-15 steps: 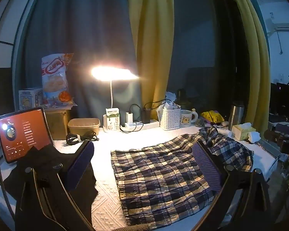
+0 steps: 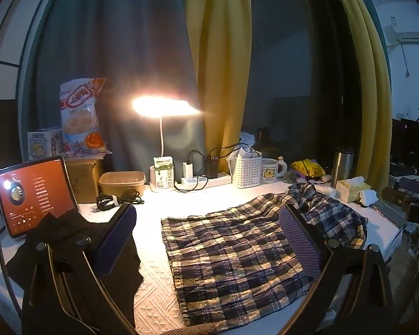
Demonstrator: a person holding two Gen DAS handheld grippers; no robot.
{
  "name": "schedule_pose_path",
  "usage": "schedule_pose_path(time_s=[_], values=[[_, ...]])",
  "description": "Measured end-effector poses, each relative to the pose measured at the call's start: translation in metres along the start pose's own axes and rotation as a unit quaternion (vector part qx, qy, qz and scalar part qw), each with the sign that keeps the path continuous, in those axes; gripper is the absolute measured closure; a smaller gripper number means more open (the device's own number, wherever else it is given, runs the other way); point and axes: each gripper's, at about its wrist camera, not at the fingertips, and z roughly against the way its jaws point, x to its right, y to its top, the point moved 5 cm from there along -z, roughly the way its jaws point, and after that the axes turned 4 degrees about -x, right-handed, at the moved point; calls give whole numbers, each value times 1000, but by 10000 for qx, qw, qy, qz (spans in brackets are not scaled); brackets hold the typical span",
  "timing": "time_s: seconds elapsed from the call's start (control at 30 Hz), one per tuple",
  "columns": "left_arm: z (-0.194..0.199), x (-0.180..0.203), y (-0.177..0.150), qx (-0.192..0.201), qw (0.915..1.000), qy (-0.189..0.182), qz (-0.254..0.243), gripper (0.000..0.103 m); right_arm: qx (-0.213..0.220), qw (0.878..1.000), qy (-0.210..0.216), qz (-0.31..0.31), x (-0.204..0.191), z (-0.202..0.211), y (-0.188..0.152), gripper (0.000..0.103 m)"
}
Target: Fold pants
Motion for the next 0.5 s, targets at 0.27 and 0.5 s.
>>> schedule_pose_path(time_s=[0.27, 0.5], values=[[0, -4, 0, -25, 9999, 99, 10, 2, 27, 10000, -4, 26, -5, -1, -4, 12], [0, -5, -2, -40, 10000, 53, 64, 2, 28, 10000, -5, 31, -6, -1, -4, 12]])
